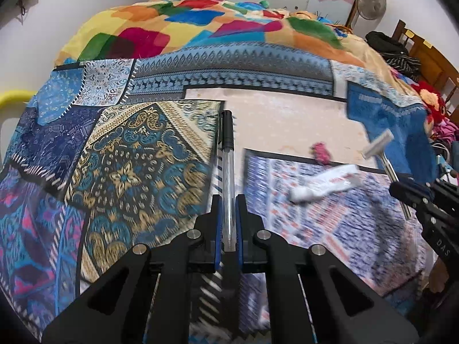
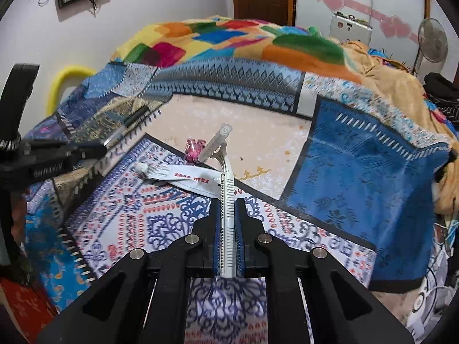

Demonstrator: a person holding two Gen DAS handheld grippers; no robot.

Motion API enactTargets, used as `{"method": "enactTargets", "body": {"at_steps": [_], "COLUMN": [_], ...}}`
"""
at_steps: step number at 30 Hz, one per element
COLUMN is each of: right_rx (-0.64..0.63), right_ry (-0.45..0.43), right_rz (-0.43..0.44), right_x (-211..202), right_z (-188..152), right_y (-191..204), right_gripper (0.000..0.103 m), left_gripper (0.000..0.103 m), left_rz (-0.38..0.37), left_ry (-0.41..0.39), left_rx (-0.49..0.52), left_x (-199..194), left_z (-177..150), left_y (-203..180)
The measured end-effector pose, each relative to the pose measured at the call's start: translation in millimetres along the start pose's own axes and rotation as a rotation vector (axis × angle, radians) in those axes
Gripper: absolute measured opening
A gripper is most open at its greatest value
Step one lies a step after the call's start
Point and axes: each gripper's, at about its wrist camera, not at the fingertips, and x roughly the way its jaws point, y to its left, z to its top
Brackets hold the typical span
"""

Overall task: Collect trash
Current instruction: 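Grasp the black-capped clear pen with the left tool while the right tool grasps the white razor, then carry the pen and razor in both tools down over the white bin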

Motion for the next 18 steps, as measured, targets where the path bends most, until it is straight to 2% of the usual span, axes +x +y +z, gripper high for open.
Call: {"method": "enactTargets", "body": {"at_steps": [6, 11, 18], "right_rx": [0.006, 0.008, -0.017], "right_ry": [-0.031, -0.066, -0.133], "right_rz": [0.012, 0.032, 0.06], "right_x": [-42.7, -81.6, -141.2], "right_z": [7.8, 13.4, 14.9], "right_y": [8.8, 19.8, 45.5], "right_gripper": [0.009, 0.009, 0.009], "left_gripper": [0.007, 0.007, 0.007], "left_rz": [-0.013, -0.011, 0.036], "left_ry": [-0.024, -0.068, -0.15], "left_rx": [-0.037, -0.055, -0.05], "left_x": [-45.8, -100.7, -181.7], "left_z": [-11.5, -21.6, -41.0], "left_y": [-21.1, -33.1, -43.3]}}
